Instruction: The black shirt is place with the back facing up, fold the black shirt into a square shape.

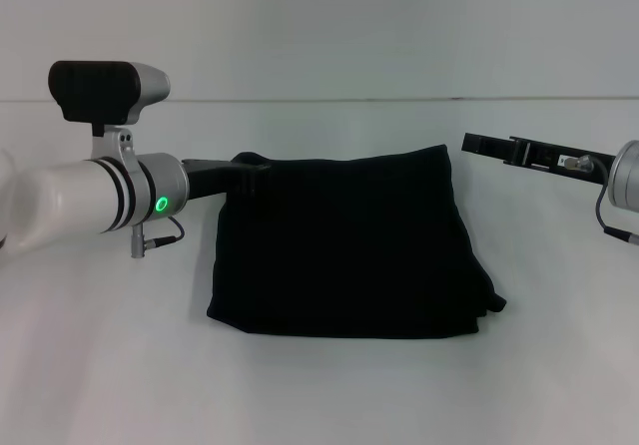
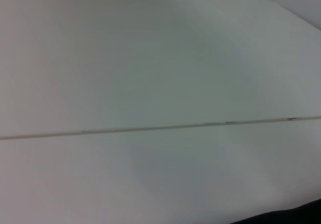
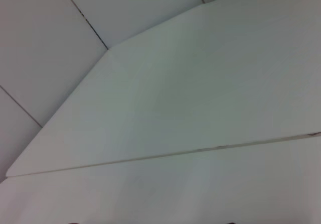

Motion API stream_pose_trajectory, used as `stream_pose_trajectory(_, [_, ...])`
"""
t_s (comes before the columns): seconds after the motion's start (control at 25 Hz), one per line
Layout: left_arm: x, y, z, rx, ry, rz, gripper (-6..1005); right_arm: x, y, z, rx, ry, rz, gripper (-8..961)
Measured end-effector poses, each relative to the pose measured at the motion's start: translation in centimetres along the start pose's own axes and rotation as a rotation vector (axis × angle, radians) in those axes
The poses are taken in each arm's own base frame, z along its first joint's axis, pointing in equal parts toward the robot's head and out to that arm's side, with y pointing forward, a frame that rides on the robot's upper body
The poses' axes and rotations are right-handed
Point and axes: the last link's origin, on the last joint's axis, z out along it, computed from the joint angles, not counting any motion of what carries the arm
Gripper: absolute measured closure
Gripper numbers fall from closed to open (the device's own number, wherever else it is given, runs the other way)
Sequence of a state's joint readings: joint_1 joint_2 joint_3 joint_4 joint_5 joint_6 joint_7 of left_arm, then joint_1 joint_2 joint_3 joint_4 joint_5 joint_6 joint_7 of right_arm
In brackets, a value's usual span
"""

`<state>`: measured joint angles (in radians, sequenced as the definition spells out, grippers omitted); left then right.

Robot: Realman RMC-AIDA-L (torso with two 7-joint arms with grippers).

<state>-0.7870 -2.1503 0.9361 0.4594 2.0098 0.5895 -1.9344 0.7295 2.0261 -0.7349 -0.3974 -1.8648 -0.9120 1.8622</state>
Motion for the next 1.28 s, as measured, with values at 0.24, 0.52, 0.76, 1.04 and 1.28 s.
stream_pose_trajectory(0.24, [0.1,0.0,0.0,0.001,0.003,0.0,577,0.0,0.0,0.1,0.007,-0.004,-0.001,385])
stream_pose_trajectory(0.52, [0.3,-0.1,0.1,0.011,0.008,0.004,883,-0.1,0.1,0.2,0.005,-0.007,-0.008,386])
stream_pose_trajectory(0.76, [0.9,-0.5,-0.1,0.02,0.022,0.002,941,-0.2,0.1,0.3,0.007,-0.008,-0.012,386])
stream_pose_trajectory(1.04, [1.6,-1.0,-0.6,0.025,0.052,-0.02,949,-0.2,0.1,0.4,0.012,-0.01,-0.012,387])
stream_pose_trajectory(1.28, [1.6,-1.4,-0.8,0.032,0.061,-0.04,951,-0.2,0.1,0.4,0.013,-0.01,-0.012,377])
